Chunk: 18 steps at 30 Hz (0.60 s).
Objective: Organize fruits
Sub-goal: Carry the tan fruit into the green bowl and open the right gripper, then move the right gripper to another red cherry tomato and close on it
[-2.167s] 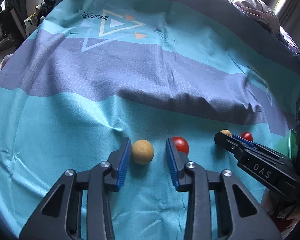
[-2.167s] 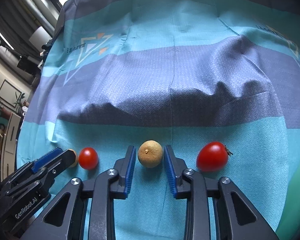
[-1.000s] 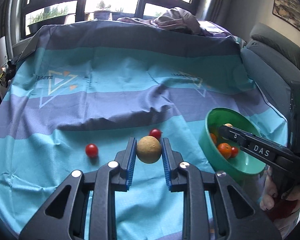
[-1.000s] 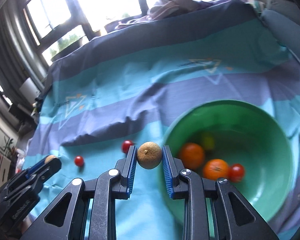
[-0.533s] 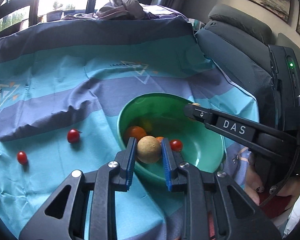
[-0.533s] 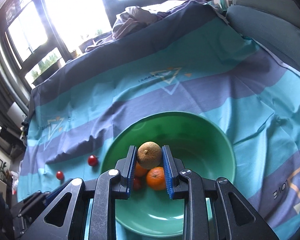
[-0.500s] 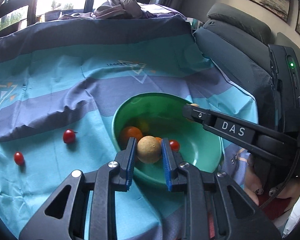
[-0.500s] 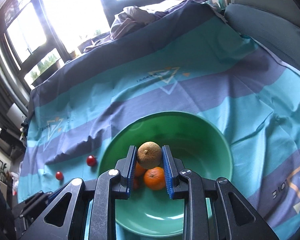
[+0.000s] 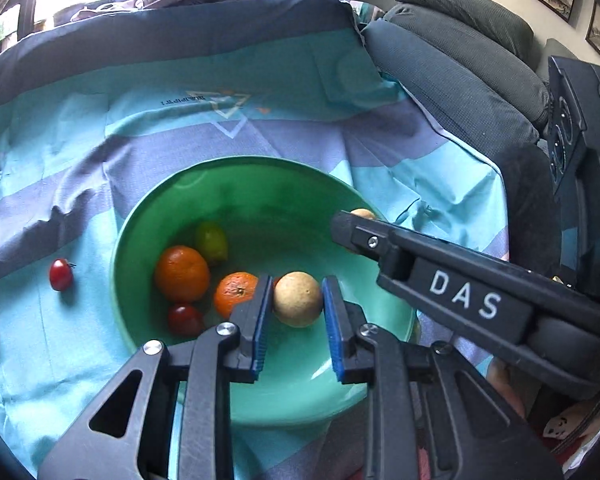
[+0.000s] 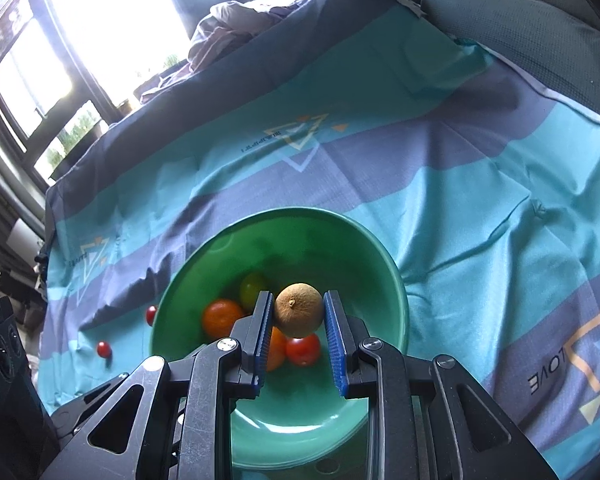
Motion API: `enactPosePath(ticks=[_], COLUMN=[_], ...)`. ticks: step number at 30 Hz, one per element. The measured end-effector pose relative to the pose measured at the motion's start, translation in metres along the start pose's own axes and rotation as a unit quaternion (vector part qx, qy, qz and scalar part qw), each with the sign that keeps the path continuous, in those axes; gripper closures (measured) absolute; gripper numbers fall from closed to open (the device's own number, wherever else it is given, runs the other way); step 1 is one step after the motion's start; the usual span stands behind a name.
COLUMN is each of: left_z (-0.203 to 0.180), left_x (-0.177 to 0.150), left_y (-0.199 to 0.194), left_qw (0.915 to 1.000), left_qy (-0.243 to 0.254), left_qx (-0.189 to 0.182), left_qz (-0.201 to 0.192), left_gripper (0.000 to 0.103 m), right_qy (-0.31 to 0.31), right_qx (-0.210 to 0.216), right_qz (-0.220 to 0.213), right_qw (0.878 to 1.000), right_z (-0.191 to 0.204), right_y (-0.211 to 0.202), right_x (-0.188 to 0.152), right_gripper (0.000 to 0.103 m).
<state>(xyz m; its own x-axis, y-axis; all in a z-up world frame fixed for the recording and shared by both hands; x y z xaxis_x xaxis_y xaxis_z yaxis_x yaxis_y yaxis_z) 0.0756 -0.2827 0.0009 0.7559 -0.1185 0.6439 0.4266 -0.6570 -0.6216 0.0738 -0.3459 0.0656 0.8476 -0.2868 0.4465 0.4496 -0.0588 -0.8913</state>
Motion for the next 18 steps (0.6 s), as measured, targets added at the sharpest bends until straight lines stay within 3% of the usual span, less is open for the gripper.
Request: enactPosePath(ticks=[11,15,18], left_z=[0.002,0.003,0.008], left_x=[-0.003,-0.002,-0.001], left_y=[0.013,0.002,-0.017], left_qw=[0.9998,0.9998,0.9999], left_qy=[-0.006,-0.012,-0.007], left_qx=[-0.008,-0.013,-0.005], left_qz=[0.019,0.009,-0.011], left_gripper=[0.078,0.067,0.06], right_qy=[-0.008,-0.011,-0.018], right_qx=[-0.023,-0.031,-0.034], right_qz=[0.024,0.029,0.025], right_qw=[0.999,0.999,0.999], right_z=[-0.005,-0.004,0.0], right_y=[0.011,0.012,0.011], right_x=[-0.005,-0.006,-0.006], right_gripper=[0.075,0.075,0.068])
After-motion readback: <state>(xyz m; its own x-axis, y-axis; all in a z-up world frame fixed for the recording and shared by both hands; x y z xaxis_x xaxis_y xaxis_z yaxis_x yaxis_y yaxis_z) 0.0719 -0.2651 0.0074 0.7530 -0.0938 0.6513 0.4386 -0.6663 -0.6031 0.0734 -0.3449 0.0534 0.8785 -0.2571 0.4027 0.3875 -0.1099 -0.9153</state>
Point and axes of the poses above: each gripper's, at about its wrist camera, not at the fingertips, and y roughly the way its jaws point, z to its left, x to its top, the point moved 9 cm from there along y, roughly the way its jaws point, and after that the axes turned 14 degrees about -x, right-handed, at the moved point
